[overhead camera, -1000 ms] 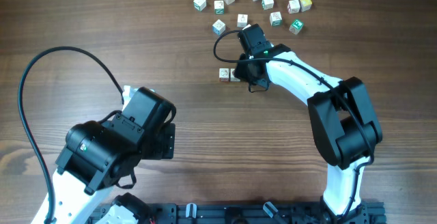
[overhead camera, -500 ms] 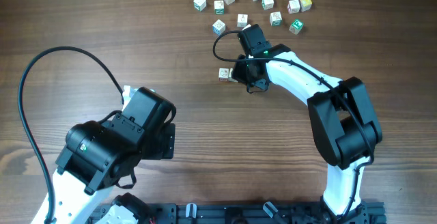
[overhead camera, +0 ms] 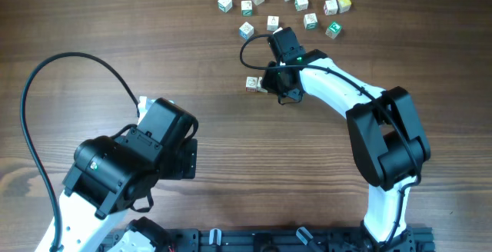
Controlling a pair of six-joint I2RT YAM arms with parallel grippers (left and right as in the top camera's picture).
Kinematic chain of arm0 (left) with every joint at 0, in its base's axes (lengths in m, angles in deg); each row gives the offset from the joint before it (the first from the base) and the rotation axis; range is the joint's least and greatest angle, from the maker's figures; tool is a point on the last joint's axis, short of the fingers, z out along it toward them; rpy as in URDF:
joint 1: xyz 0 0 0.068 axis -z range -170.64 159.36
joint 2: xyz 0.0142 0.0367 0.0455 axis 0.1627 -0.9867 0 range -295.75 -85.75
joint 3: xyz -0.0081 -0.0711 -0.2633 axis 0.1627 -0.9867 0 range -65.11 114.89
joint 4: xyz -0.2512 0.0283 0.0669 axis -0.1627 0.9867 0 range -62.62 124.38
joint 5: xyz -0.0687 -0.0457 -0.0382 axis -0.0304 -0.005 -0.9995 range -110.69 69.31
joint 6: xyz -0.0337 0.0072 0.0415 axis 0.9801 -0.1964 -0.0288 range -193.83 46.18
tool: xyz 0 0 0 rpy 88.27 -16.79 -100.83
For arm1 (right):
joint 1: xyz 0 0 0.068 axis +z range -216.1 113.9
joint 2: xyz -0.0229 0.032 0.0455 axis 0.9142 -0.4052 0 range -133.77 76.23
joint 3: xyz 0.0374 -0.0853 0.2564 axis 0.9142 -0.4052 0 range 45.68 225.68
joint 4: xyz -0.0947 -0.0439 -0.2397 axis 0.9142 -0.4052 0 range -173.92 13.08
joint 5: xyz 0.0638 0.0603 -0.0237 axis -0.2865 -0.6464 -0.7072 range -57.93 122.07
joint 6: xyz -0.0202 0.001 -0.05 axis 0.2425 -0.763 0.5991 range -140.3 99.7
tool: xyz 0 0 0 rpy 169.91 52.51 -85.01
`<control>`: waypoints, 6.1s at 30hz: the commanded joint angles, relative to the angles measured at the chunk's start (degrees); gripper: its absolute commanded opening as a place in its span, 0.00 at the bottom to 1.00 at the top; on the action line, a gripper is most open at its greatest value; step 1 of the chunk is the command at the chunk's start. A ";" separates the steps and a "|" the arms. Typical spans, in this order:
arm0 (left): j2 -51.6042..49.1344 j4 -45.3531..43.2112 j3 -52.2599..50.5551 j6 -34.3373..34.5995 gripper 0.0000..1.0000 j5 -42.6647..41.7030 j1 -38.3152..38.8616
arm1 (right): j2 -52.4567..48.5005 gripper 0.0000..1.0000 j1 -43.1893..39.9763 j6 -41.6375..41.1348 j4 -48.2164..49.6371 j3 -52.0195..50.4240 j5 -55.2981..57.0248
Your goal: Form a horizontal line
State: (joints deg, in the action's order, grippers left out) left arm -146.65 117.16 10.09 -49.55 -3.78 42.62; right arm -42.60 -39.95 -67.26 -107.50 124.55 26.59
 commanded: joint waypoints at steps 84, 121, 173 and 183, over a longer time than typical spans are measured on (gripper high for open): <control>0.00 -0.15 -0.31 -0.07 1.00 0.94 -0.22 | -5.22 0.58 -11.67 30.47 6.75 30.95 4.39; 0.00 -0.15 -0.31 -0.07 1.00 0.94 -0.22 | -31.91 0.62 -15.41 31.98 11.58 47.50 2.86; 0.00 -0.15 -0.31 -0.07 1.00 0.94 -0.22 | -3.45 0.17 -15.06 33.42 -33.35 53.57 0.48; 0.00 -0.13 -0.31 -0.07 1.00 0.94 -0.22 | -4.35 0.12 -13.05 30.91 -38.82 38.21 -5.44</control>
State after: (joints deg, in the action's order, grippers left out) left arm -146.65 117.16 10.09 -49.55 -3.78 42.62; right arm -45.26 -54.94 -34.15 -147.41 168.81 24.49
